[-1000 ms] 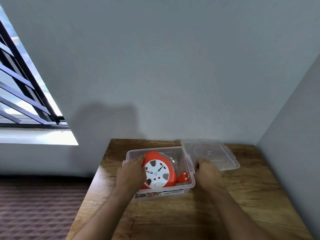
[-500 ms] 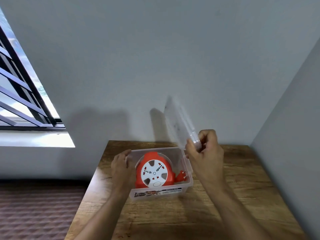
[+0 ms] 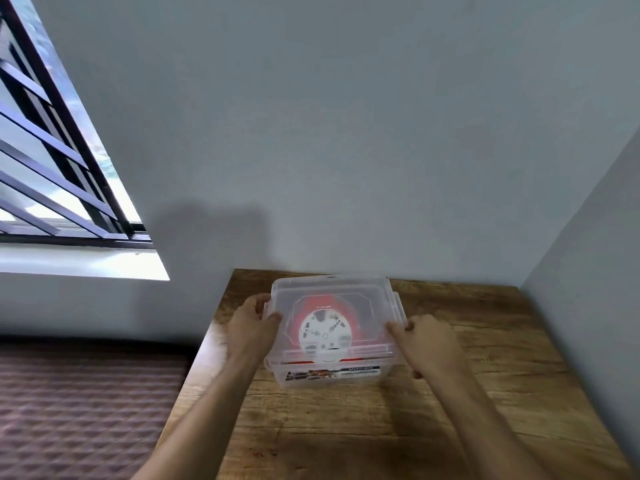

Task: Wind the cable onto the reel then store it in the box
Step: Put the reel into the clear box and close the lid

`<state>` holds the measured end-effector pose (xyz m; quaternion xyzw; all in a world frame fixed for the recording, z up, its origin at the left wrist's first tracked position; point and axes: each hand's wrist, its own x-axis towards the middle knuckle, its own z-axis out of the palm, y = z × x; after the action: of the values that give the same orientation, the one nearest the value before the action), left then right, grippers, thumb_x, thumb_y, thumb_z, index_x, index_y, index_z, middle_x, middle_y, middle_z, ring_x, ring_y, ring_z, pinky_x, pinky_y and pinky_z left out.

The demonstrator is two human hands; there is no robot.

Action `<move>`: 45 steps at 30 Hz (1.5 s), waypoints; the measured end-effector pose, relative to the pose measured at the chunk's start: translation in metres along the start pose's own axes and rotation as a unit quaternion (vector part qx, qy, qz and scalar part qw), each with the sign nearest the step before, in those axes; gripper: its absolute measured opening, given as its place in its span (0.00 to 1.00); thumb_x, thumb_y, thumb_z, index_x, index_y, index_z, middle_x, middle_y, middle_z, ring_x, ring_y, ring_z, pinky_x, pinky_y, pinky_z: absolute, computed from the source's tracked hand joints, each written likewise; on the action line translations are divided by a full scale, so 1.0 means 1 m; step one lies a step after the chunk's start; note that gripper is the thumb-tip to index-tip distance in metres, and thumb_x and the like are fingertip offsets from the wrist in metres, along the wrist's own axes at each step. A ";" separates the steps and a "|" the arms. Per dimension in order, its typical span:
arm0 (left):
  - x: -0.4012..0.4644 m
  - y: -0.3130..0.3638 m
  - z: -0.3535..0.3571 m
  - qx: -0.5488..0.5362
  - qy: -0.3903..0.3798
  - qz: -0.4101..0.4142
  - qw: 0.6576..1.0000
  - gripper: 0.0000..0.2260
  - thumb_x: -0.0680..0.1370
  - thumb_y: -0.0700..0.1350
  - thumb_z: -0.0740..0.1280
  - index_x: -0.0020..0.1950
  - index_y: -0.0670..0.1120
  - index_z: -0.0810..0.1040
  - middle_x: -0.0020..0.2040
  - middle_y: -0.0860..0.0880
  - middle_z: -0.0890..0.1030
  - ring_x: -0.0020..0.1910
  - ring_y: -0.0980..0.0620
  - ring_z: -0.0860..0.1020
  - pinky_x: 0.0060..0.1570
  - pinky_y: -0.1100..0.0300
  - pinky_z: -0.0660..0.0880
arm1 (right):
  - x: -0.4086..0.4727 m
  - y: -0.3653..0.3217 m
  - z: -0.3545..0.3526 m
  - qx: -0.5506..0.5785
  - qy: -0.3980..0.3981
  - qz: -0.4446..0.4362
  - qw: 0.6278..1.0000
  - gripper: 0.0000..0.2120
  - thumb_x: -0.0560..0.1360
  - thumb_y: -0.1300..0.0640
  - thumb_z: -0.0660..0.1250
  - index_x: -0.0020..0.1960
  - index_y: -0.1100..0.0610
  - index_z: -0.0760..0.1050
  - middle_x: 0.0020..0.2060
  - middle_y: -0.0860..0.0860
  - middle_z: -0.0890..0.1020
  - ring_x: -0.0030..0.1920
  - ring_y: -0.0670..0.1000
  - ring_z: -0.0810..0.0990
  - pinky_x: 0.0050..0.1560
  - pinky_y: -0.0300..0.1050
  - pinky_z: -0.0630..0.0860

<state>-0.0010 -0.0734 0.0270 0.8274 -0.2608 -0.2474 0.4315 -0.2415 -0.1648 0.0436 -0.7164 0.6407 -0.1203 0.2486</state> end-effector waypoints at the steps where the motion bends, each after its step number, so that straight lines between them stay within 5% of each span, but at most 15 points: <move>1: 0.000 0.001 -0.001 0.005 -0.005 -0.010 1.000 0.22 0.78 0.43 0.72 0.71 0.46 0.75 0.63 0.46 0.83 0.49 0.49 0.80 0.36 0.61 0.75 | 0.005 0.001 -0.001 -0.038 0.005 0.003 0.999 0.18 0.77 0.42 0.68 0.41 0.57 0.81 0.29 0.47 0.79 0.26 0.45 0.78 0.25 0.38 0.67; 5: 0.006 -0.002 -0.008 -0.056 -0.030 -0.101 0.993 0.25 0.75 0.39 0.75 0.72 0.41 0.75 0.62 0.42 0.84 0.51 0.44 0.83 0.41 0.52 0.82 | 0.026 -0.003 0.001 0.022 -0.064 0.041 0.997 0.08 0.74 0.52 0.74 0.42 0.57 0.83 0.32 0.48 0.82 0.28 0.45 0.82 0.28 0.41 0.78; 8: 0.014 -0.007 -0.013 -0.072 -0.064 -0.149 0.984 0.19 0.74 0.37 0.77 0.64 0.39 0.81 0.54 0.41 0.86 0.52 0.41 0.85 0.56 0.41 0.83 | 0.035 -0.012 -0.004 0.028 -0.088 0.063 0.994 0.06 0.70 0.58 0.77 0.42 0.61 0.83 0.34 0.53 0.84 0.27 0.47 0.83 0.27 0.39 0.78; 11: 0.020 -0.005 -0.015 -0.077 -0.086 -0.178 0.977 0.12 0.73 0.36 0.77 0.55 0.38 0.83 0.54 0.40 0.86 0.52 0.40 0.85 0.59 0.40 0.82 | 0.048 -0.015 -0.008 0.036 -0.113 0.093 0.989 0.06 0.68 0.62 0.77 0.41 0.65 0.83 0.32 0.56 0.85 0.26 0.51 0.84 0.29 0.42 0.80; 15: 0.021 -0.002 -0.019 -0.061 -0.134 -0.215 0.965 0.13 0.74 0.38 0.77 0.57 0.39 0.80 0.60 0.40 0.82 0.61 0.36 0.80 0.66 0.39 0.76 | 0.062 -0.003 -0.013 0.175 -0.235 0.131 0.947 0.04 0.71 0.70 0.74 0.45 0.67 0.83 0.40 0.59 0.87 0.42 0.58 0.86 0.44 0.54 0.84; 17: 0.019 -0.001 -0.025 -0.083 -0.188 -0.258 0.944 0.15 0.76 0.39 0.75 0.60 0.39 0.77 0.60 0.38 0.81 0.60 0.35 0.80 0.63 0.37 0.76 | 0.065 0.008 -0.008 0.246 -0.303 0.140 0.910 0.09 0.73 0.70 0.70 0.53 0.66 0.82 0.46 0.60 0.86 0.47 0.59 0.84 0.47 0.56 0.82; 19: 0.017 -0.001 -0.029 -0.145 -0.225 -0.283 0.921 0.14 0.77 0.38 0.73 0.61 0.38 0.77 0.56 0.37 0.82 0.52 0.36 0.83 0.49 0.39 0.82 | 0.066 0.019 0.002 0.322 -0.337 0.161 0.870 0.13 0.76 0.69 0.67 0.59 0.68 0.78 0.45 0.61 0.84 0.43 0.58 0.84 0.48 0.57 0.81; 23: 0.017 -0.001 -0.029 -0.135 -0.186 -0.241 0.943 0.09 0.77 0.37 0.74 0.56 0.38 0.80 0.48 0.40 0.85 0.46 0.41 0.84 0.41 0.47 0.82 | 0.067 0.020 0.002 0.319 -0.312 0.145 0.883 0.08 0.76 0.69 0.68 0.55 0.69 0.79 0.38 0.59 0.86 0.39 0.56 0.85 0.43 0.54 0.82; 29: 0.014 -0.001 -0.010 0.076 -0.066 -0.125 0.987 0.08 0.77 0.46 0.74 0.47 0.44 0.78 0.45 0.46 0.84 0.47 0.44 0.86 0.52 0.47 0.84 | 0.061 -0.008 -0.003 0.082 -0.164 0.109 0.977 0.06 0.71 0.62 0.77 0.43 0.63 0.81 0.42 0.57 0.85 0.38 0.54 0.86 0.41 0.49 0.84; 32: 0.009 0.001 -0.006 0.160 -0.039 -0.081 0.983 0.07 0.77 0.46 0.71 0.44 0.44 0.77 0.39 0.49 0.81 0.38 0.49 0.83 0.36 0.57 0.79 | 0.052 -0.019 -0.003 -0.013 -0.105 0.109 0.988 0.11 0.71 0.56 0.78 0.40 0.59 0.76 0.40 0.54 0.83 0.32 0.49 0.82 0.26 0.40 0.74; 35: 0.000 0.007 0.004 0.248 0.011 -0.035 0.968 0.09 0.77 0.41 0.65 0.37 0.43 0.76 0.34 0.49 0.77 0.31 0.52 0.75 0.28 0.61 0.68 | 0.048 -0.026 0.001 -0.062 -0.057 0.079 0.993 0.09 0.71 0.57 0.77 0.44 0.61 0.80 0.40 0.54 0.83 0.37 0.52 0.84 0.32 0.42 0.79; 38: -0.004 0.007 0.006 0.250 0.027 -0.027 0.968 0.09 0.77 0.39 0.64 0.37 0.43 0.76 0.33 0.49 0.76 0.30 0.54 0.72 0.26 0.62 0.64 | 0.040 -0.034 0.005 -0.127 -0.018 0.019 0.992 0.07 0.73 0.61 0.71 0.51 0.61 0.82 0.44 0.55 0.84 0.45 0.55 0.84 0.39 0.44 0.78; 45: 0.002 -0.007 -0.004 0.181 -0.036 0.012 0.983 0.14 0.80 0.47 0.68 0.34 0.50 0.78 0.35 0.53 0.81 0.34 0.55 0.78 0.32 0.62 0.72 | 0.043 -0.024 0.002 -0.098 -0.042 0.050 0.993 0.06 0.69 0.60 0.76 0.44 0.61 0.82 0.36 0.55 0.83 0.35 0.54 0.84 0.39 0.50 0.85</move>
<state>0.0046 -0.0690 0.0228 0.8794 -0.3262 -0.2205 0.2676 -0.2134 -0.2050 0.0484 -0.7090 0.6731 -0.0141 0.2099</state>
